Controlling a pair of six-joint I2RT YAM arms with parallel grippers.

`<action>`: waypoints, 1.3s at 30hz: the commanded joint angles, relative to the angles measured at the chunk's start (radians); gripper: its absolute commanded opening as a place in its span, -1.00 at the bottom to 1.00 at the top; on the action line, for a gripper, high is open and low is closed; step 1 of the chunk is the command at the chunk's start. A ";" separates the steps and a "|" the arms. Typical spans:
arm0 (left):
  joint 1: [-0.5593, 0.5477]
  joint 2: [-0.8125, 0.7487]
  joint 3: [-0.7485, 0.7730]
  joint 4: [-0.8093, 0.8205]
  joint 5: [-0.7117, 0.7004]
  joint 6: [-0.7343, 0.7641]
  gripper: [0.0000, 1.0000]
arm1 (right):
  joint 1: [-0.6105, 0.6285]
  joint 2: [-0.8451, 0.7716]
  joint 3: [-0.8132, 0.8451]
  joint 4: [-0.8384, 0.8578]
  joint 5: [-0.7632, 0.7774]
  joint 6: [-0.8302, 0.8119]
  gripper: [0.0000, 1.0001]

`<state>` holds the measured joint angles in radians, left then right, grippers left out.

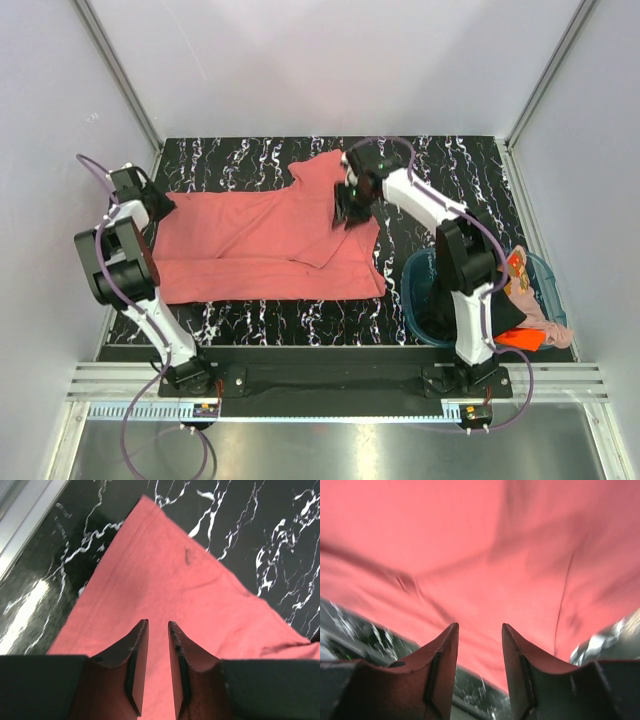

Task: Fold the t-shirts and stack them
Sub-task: Fold the tshirt

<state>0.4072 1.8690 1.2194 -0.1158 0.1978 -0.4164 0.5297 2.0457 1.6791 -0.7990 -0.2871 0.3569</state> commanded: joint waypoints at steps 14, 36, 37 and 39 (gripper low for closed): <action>-0.024 0.367 0.485 -0.346 -0.109 -0.136 -0.65 | -0.122 0.400 0.493 0.067 0.108 0.134 -0.56; -0.004 0.461 0.712 -0.476 0.001 -0.095 -0.01 | -0.204 0.444 0.633 -0.072 0.095 0.022 -0.14; -0.010 0.447 0.706 -0.473 0.020 -0.094 0.05 | -0.204 0.450 0.675 -0.119 0.095 0.017 -0.09; -0.022 0.411 0.687 -0.459 0.043 -0.094 0.19 | -0.204 0.459 0.785 -0.201 0.089 0.019 0.06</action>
<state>0.3958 2.3547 1.9362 -0.5869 0.2089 -0.5579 0.3328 2.5130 2.2963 -0.8730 -0.2008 0.4053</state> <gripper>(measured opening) 0.553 0.483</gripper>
